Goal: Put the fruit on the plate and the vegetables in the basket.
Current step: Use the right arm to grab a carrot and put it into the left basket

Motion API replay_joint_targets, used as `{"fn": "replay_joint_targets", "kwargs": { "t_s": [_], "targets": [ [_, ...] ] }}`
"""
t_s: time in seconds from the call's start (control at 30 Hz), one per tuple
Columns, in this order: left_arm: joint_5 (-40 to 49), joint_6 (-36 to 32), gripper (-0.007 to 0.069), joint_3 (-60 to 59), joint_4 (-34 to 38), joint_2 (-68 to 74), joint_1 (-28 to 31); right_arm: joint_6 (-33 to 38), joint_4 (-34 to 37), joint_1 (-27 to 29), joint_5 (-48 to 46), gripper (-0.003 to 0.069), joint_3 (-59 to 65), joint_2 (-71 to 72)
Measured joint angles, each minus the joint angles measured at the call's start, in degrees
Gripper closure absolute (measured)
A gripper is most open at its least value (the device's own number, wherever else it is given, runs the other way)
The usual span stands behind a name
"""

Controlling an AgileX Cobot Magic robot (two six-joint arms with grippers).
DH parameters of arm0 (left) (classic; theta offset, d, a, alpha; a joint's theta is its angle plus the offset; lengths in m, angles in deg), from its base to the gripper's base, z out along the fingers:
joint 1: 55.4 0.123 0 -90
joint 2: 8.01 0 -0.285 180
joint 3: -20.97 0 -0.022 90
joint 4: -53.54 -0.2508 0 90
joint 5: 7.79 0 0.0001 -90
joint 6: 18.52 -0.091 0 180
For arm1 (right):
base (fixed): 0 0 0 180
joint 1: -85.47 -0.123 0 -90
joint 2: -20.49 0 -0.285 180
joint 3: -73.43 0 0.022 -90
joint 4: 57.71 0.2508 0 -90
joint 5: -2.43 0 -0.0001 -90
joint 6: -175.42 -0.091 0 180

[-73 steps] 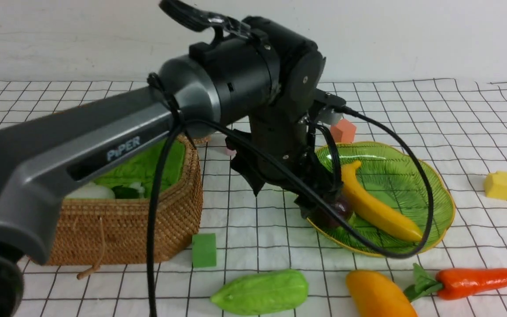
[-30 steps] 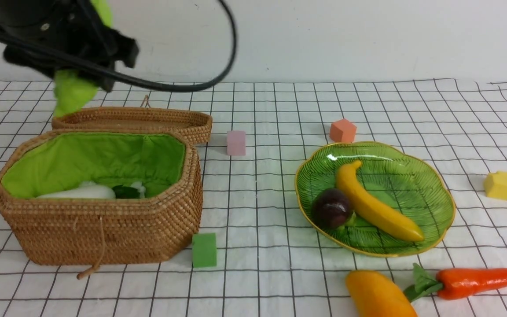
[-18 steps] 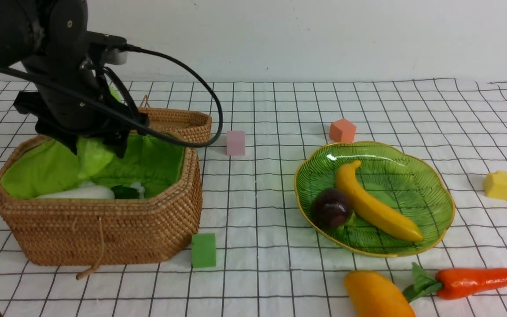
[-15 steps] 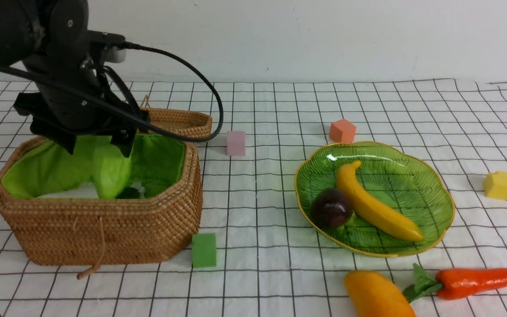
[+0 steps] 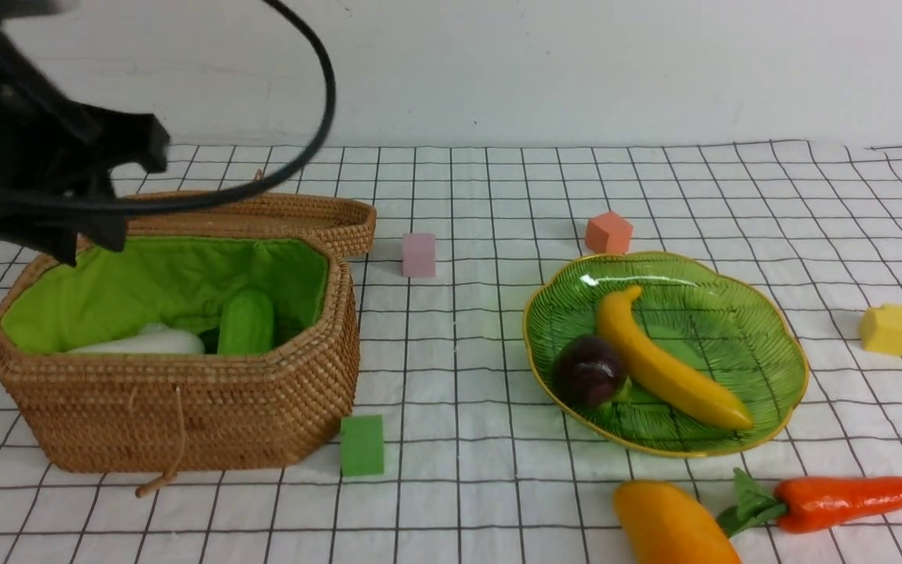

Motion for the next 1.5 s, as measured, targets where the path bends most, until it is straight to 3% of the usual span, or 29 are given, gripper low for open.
{"fn": "replay_joint_targets", "kwargs": {
  "t_s": [0.03, 0.1, 0.4, 0.73, 0.87, 0.93, 1.07, 1.27, 1.5],
  "targets": [
    [0.3, 1.1, 0.0578, -3.9, 2.4, -5.9, 0.0, 0.0, 0.0, 0.0, 0.0, 0.0414, 0.0, 0.0],
    [0.5, 2.1, 0.0637, -10.1, 4.3, -12.3, 0.0, 0.0, 0.0, 0.0, 0.0, 0.0414, 0.0, 0.0],
    [-4.7, 4.9, 0.0638, -40.9, 6.5, -39.7, 0.0, 0.0, 0.0, 0.0, 0.0, 0.0414, 0.0, 0.0],
    [-5.7, 5.2, 0.0638, -46.9, 7.2, -59.2, 0.0, 0.0, 0.0, 0.0, 0.0, 0.0414, 0.0, 0.0],
    [-6.4, 5.1, 0.0638, -46.9, 3.3, -62.1, 0.0, 0.0, 0.0, 0.0, 0.0, 0.0414, 0.0, 0.0],
    [-10.0, 5.0, 0.0638, -47.5, -2.9, -62.3, 0.0, 0.0, 0.0, 0.0, 0.0, 0.0414, 0.0, 0.0],
    [-20.0, 5.8, 0.0638, -51.5, -8.6, -62.9, 0.0, 0.0, 0.0, 0.0, 0.0, 0.0414, 0.0, 0.0],
    [-36.3, 5.2, 0.0638, -63.5, -9.0, -73.4, 0.4, 0.0, 0.0, 0.0, 0.0, 0.0414, 0.0, 0.0],
    [-41.6, 3.1, 0.0638, -76.8, -4.8, -74.3, 9.2, 0.0, 0.0, 0.0, 0.0, 0.0414, 0.0, 0.0]
  ]
}}
